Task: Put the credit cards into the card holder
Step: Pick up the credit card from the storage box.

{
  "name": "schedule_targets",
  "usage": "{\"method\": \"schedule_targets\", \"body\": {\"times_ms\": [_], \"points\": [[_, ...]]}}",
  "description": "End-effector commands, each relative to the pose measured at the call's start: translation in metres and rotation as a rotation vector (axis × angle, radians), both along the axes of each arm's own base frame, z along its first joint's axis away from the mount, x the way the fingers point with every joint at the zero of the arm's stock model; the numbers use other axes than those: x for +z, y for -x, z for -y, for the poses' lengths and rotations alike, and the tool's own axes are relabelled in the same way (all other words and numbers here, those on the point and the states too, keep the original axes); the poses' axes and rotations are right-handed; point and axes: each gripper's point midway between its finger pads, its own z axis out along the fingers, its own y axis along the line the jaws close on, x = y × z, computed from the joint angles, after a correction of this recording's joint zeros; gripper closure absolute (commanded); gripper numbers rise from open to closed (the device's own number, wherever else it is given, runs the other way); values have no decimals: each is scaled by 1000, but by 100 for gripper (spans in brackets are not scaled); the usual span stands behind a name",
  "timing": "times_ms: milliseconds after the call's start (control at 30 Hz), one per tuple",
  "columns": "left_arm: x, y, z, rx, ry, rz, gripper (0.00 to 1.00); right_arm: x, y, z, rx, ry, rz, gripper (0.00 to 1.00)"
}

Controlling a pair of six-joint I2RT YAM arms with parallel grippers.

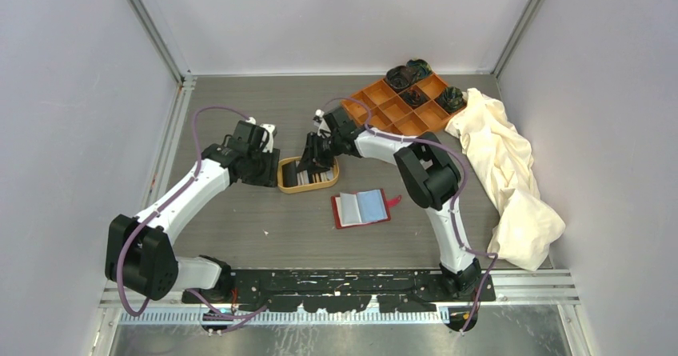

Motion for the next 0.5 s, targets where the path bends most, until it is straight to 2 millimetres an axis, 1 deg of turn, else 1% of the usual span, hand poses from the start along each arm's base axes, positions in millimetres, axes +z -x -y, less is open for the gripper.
{"method": "schedule_targets", "body": {"times_ms": [0, 133, 333, 467], "points": [[14, -8, 5, -23, 17, 38, 54, 11, 4, -16, 24, -72, -20, 60], [14, -8, 5, -24, 18, 37, 54, 12, 6, -19, 24, -103, -36, 58], [14, -8, 5, -24, 15, 36, 53, 9, 5, -20, 18, -103, -43, 57], [14, -8, 5, -25, 15, 35, 54, 6, 8, -22, 23, -91, -36, 54]]}}
